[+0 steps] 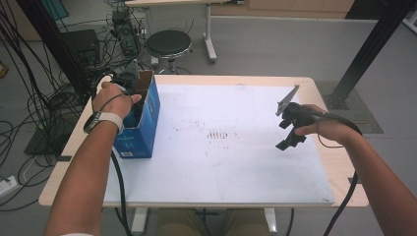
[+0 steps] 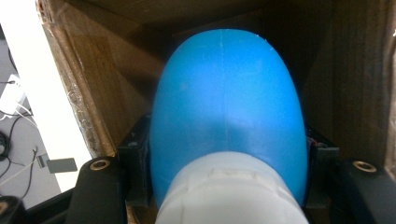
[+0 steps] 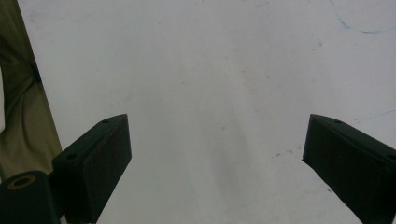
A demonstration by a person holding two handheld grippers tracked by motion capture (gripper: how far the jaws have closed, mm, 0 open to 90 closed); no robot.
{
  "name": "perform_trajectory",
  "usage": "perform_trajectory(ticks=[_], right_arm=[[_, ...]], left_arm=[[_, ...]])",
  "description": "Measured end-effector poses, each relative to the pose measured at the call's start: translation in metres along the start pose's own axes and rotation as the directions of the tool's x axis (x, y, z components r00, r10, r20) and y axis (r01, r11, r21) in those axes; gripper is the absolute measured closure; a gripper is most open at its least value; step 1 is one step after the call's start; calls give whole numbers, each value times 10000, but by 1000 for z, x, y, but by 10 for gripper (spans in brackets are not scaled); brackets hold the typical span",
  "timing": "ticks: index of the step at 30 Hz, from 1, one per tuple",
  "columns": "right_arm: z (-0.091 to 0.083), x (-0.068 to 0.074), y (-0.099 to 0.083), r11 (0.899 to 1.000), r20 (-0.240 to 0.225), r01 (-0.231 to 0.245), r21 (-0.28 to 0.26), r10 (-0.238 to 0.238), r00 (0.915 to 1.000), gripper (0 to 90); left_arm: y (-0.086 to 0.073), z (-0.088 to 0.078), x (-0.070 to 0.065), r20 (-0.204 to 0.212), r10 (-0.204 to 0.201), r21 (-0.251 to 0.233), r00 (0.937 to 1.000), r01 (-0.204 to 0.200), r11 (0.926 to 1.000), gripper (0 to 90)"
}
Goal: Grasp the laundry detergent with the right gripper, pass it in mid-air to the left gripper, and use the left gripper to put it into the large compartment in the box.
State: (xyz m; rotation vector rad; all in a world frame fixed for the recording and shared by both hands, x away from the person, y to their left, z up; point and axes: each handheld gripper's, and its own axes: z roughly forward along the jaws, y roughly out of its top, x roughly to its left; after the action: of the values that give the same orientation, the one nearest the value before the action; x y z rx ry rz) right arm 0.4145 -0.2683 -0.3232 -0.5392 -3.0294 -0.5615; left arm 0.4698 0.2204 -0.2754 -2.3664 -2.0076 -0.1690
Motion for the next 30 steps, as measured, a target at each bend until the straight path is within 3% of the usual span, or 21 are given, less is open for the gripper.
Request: perform_trajectory(ticks=[30], right_arm=[[0,1,1,10000,-7,32,-8,-32,10000,78]], left_arm=[[0,0,1,8,12,-12,10000,-12,10000,370]])
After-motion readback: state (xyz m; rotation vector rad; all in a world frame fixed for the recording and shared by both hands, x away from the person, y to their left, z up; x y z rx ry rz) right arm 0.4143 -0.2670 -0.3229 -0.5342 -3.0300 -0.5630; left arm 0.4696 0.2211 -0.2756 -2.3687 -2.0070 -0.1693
